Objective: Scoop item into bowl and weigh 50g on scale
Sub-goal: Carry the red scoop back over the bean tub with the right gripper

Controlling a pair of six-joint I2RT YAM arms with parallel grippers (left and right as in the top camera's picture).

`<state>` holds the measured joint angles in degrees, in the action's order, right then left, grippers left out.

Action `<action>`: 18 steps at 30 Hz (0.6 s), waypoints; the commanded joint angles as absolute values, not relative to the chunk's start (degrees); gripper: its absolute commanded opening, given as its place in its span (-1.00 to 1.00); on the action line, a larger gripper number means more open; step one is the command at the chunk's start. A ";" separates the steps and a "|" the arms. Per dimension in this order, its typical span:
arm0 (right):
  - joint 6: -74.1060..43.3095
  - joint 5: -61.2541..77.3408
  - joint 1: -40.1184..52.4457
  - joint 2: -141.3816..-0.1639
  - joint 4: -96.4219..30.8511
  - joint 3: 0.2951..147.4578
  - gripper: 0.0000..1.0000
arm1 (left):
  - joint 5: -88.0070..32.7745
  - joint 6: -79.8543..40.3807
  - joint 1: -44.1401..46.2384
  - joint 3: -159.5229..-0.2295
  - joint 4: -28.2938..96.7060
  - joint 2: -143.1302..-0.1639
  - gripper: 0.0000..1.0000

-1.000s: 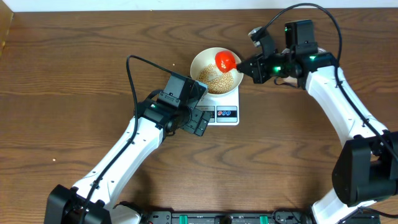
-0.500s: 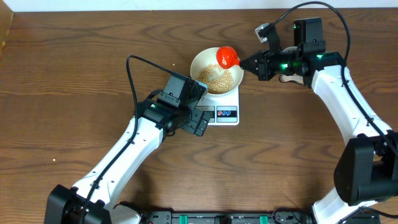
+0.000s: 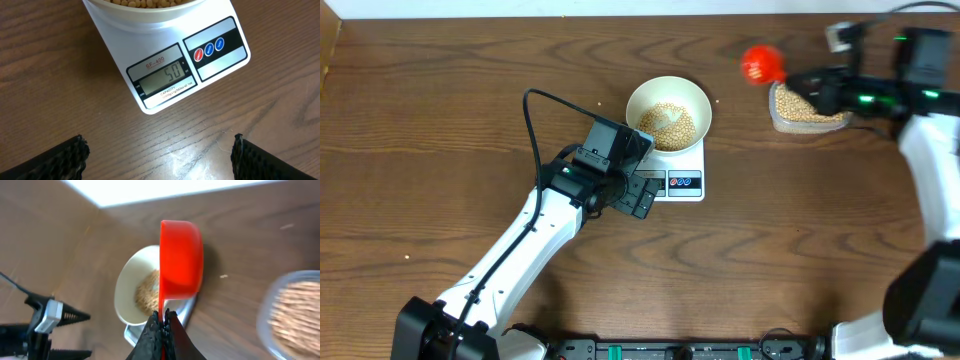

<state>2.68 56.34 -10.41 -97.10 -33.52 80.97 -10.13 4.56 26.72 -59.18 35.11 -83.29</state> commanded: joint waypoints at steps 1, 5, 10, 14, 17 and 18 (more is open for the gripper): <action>3.49 55.44 -17.96 -92.27 -37.19 82.83 -0.98 | -9.58 4.93 26.59 -59.05 35.14 -83.92 0.86; 3.53 47.29 -22.92 -90.54 -41.45 82.83 -0.98 | -9.58 4.93 26.59 -59.05 35.14 -83.92 0.86; 3.53 33.17 -22.17 -90.45 -44.49 82.72 -0.97 | -9.58 4.93 26.59 -59.05 35.14 -83.92 0.86; 3.51 21.12 -18.61 -90.45 -44.07 82.72 -0.98 | -9.58 4.93 26.59 -59.05 35.14 -83.92 0.86; 3.51 11.90 -15.09 -90.45 -43.77 82.72 -0.97 | -9.58 4.93 26.59 -59.02 35.14 -83.92 0.86; 3.51 9.15 -13.82 -90.48 -43.70 82.72 -0.98 | -9.58 4.93 26.59 -59.05 35.14 -83.92 0.87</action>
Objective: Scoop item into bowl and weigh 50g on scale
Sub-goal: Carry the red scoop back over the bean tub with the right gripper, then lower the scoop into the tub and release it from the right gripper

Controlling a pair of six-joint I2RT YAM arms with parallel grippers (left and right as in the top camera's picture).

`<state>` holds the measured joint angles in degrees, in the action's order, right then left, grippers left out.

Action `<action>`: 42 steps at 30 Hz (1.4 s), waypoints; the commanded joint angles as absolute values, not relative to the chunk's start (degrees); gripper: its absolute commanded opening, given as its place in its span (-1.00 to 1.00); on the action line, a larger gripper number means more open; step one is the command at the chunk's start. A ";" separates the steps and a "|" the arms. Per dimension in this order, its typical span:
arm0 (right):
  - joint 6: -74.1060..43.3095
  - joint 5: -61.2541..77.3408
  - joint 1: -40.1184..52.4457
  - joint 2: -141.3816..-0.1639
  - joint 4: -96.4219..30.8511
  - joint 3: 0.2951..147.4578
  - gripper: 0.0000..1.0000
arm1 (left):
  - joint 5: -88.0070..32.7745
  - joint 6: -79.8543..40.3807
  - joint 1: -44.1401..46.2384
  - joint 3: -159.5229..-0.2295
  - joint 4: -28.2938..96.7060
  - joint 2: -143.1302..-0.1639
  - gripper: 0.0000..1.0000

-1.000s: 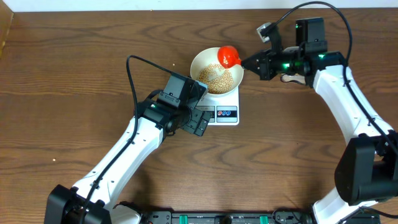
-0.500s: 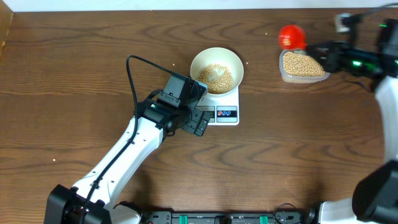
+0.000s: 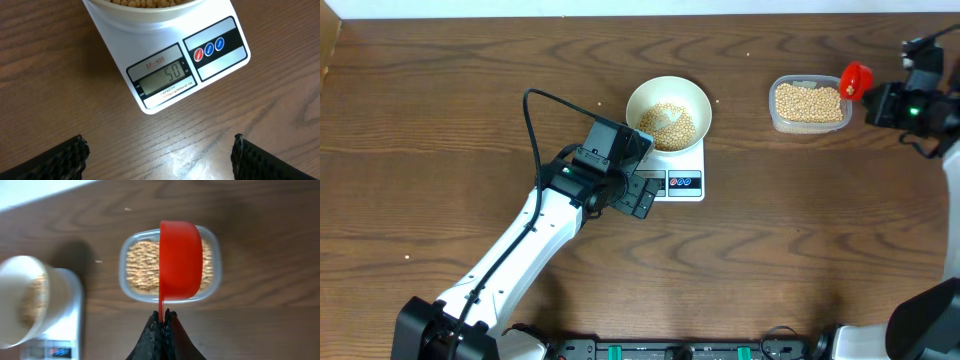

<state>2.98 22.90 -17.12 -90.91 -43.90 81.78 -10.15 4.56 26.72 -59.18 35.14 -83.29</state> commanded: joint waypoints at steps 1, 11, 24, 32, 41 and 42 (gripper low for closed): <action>3.53 7.11 -12.75 -90.56 -43.53 82.72 -0.98 | -9.58 4.93 26.59 -59.05 35.14 -83.92 0.86; 5.02 -10.74 -1.74 -93.49 -43.77 82.72 -0.98 | -9.58 4.93 26.59 -59.05 35.14 -83.92 0.87; 5.21 -23.00 4.08 -96.55 -43.62 82.72 -0.97 | -9.58 4.93 26.59 -59.05 35.14 -83.92 0.86; -15.59 -13.47 2.79 -96.60 -41.98 82.70 -0.97 | -9.58 4.93 26.59 -59.05 35.14 -83.92 0.86; -41.45 -4.86 0.93 -96.88 -35.75 77.30 -0.89 | -9.58 4.93 26.59 -59.05 35.14 -83.92 0.86; -42.50 -4.82 0.91 -96.88 -35.16 76.51 -0.88 | -9.58 4.93 26.59 -59.02 35.14 -83.92 0.86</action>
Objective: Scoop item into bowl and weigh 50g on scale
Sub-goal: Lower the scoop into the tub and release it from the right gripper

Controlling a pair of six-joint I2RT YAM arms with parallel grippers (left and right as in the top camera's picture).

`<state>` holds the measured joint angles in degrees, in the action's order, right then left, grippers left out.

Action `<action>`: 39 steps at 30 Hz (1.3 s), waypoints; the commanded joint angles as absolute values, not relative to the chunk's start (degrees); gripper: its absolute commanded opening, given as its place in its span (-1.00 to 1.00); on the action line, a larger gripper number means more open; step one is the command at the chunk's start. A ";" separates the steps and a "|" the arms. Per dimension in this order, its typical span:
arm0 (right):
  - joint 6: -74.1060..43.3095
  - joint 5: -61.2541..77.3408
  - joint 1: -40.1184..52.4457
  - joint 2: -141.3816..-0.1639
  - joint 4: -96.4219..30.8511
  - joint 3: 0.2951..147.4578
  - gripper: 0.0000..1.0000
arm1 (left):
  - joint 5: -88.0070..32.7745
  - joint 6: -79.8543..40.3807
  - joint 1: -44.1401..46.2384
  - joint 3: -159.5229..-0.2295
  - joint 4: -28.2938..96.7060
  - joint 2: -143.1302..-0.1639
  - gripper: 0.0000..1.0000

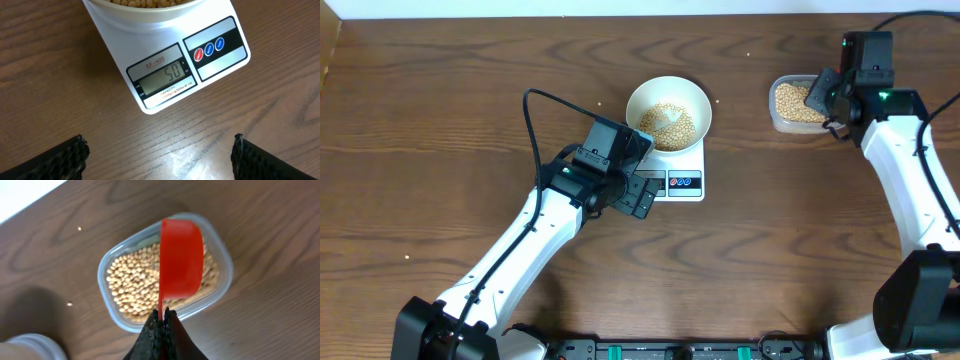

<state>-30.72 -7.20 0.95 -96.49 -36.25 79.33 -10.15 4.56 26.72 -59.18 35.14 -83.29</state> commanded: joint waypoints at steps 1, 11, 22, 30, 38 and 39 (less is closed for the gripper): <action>-43.75 -4.73 0.82 -96.88 -34.41 75.53 -0.85 | -9.58 4.93 26.59 -59.05 35.14 -83.92 0.87; -46.70 -3.42 0.78 -96.88 -24.69 66.92 -0.63 | -9.58 4.93 26.59 -59.05 35.14 -83.92 0.87; -44.62 0.14 0.78 -96.86 -30.26 66.65 0.45 | -9.58 4.93 26.59 -59.02 35.14 -83.92 0.87; -39.68 4.23 0.56 -96.84 -31.81 66.70 0.77 | -9.58 4.93 26.59 -59.05 35.14 -83.92 0.86; -30.20 9.43 -2.37 -91.68 -34.13 66.74 0.99 | -9.58 4.93 26.59 -59.05 35.14 -83.92 0.87; -28.91 9.67 -2.74 -90.28 -34.41 66.74 0.99 | -9.58 4.93 26.59 -59.05 35.14 -83.92 0.86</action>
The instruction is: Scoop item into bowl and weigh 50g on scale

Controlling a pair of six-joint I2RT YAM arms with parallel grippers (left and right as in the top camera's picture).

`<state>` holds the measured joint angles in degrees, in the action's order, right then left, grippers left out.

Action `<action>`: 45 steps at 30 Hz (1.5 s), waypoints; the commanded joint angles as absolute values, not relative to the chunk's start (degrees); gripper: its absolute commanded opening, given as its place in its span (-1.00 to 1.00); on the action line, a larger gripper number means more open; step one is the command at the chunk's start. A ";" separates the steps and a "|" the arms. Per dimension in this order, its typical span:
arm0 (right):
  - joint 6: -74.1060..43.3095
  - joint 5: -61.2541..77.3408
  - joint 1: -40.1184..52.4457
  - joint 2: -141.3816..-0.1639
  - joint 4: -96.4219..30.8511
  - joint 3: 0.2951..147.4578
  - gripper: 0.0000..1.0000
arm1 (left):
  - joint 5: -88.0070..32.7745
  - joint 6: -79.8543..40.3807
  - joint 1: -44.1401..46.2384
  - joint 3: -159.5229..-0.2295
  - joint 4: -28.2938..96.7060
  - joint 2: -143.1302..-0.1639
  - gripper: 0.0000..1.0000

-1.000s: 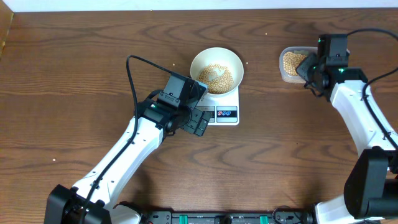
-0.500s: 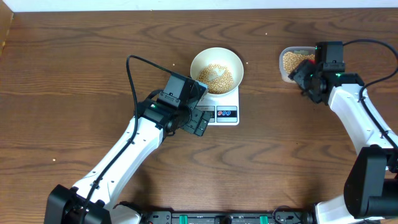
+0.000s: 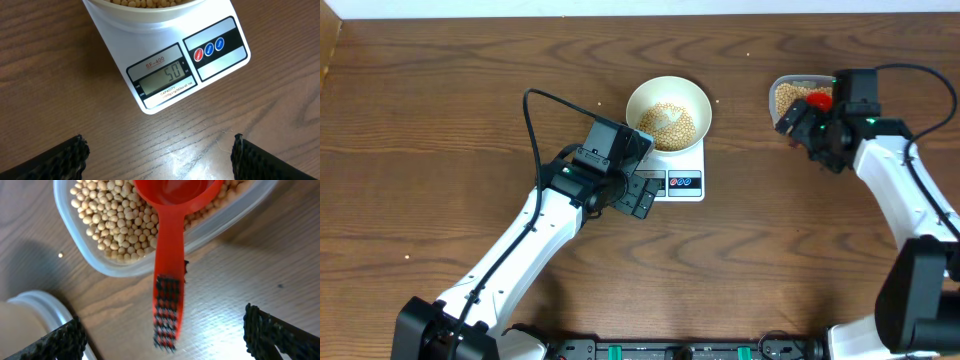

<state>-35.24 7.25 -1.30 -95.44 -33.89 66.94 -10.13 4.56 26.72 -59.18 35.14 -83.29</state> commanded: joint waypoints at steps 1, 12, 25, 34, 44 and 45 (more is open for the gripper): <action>-26.76 10.15 -3.14 -88.38 -34.63 66.74 0.98 | -9.58 4.93 26.59 -59.05 35.14 -83.92 0.86; 1.17 25.80 -3.97 -61.19 -40.14 66.74 0.98 | -9.58 4.93 26.59 -59.05 35.14 -83.92 0.86; 2.07 17.04 -3.99 -38.72 -62.83 66.74 0.99 | -9.58 4.93 26.59 -59.05 35.14 -83.92 0.86; 2.07 16.62 -3.99 -37.04 -63.92 66.72 0.99 | -9.58 4.93 26.59 -59.02 35.14 -83.92 0.86; 5.28 12.10 -3.99 -30.04 -52.01 53.76 0.99 | -9.58 4.93 26.59 -59.02 35.14 -83.92 0.86; 5.30 11.53 -3.99 -27.99 -48.95 50.52 0.99 | -9.58 4.93 26.59 -59.05 35.14 -83.92 0.86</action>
<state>3.81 14.74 -4.27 -32.29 -53.12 56.84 -10.15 4.56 26.72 -59.18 35.11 -83.29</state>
